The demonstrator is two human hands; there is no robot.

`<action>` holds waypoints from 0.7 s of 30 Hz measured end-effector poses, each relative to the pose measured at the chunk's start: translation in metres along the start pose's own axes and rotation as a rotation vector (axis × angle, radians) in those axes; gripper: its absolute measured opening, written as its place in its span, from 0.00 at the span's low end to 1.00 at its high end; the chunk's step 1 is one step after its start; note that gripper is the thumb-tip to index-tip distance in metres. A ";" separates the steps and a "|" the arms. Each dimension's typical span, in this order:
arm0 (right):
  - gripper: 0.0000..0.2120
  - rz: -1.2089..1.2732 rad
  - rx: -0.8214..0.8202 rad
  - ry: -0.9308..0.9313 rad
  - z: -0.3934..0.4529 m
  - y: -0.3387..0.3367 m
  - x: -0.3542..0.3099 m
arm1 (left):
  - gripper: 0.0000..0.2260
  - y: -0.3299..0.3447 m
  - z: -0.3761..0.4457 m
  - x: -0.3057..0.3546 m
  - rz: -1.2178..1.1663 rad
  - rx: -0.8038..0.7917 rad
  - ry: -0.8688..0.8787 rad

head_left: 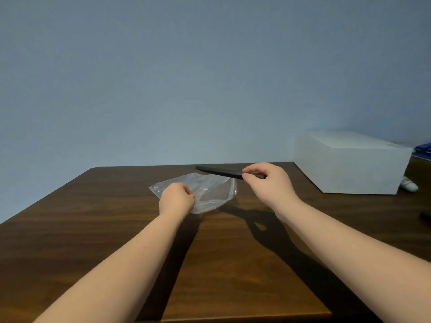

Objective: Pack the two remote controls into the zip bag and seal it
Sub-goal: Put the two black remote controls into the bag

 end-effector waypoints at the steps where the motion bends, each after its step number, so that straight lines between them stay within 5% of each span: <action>1: 0.06 0.007 0.002 0.006 -0.004 -0.005 0.000 | 0.07 -0.005 -0.001 -0.001 -0.012 0.027 -0.018; 6: 0.06 -0.103 -0.083 0.017 -0.024 -0.006 0.009 | 0.07 -0.018 -0.006 -0.001 -0.054 0.094 -0.016; 21: 0.13 -0.321 -0.248 -0.012 0.001 0.094 0.036 | 0.08 0.004 -0.018 0.026 0.067 -0.048 0.250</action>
Point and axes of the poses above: each hand's wrist, its own z-axis towards the middle knuckle, its own y-axis out of the palm, x = y × z, the point moved 8 cm from there along z, towards the middle knuckle, and after that the axes turned 1 degree about -z, right-handed, at the moved point
